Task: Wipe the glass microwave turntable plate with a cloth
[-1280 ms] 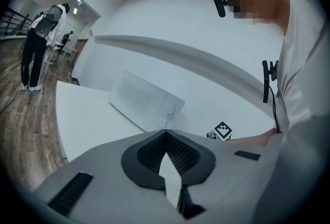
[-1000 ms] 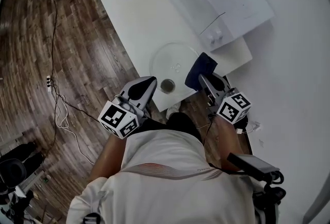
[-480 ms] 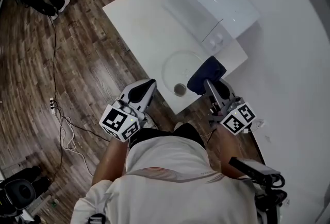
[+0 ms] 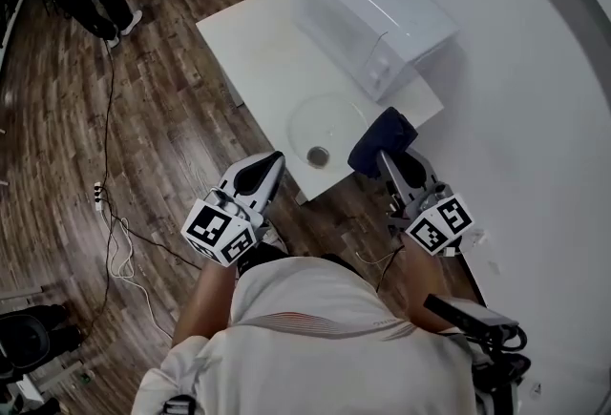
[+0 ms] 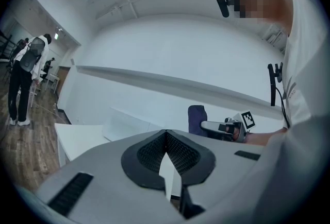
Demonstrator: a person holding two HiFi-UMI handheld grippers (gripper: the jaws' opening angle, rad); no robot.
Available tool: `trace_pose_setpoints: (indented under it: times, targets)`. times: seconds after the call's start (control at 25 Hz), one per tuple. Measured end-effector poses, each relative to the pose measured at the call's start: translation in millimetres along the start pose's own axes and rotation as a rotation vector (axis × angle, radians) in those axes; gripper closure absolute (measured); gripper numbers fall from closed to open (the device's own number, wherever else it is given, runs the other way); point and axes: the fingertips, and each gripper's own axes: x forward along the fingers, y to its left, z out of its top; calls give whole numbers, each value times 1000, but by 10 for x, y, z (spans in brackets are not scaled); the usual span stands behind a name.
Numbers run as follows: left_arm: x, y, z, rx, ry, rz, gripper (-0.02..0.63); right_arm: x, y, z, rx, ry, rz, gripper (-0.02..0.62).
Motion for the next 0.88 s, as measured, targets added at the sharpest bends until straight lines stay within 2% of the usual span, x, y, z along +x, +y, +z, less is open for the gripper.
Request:
trace_pose_setpoints:
  times: [0.28, 0.48, 0.68, 0.88]
  targets:
    - [-228, -782, -64, 36, -4, 17, 595, -809, 217, 150, -46, -27, 11, 535]
    - [-499, -1211, 61, 58, -9, 47, 595, -1215, 509, 210, -70, -36, 39, 535]
    - [-704, -1373, 76, 100, 5, 64, 595, -1346, 657, 115, -65, -59, 56, 535]
    - [-901, -1366, 134, 117, -13, 49, 595, -1430, 879, 69, -126, -59, 18, 535]
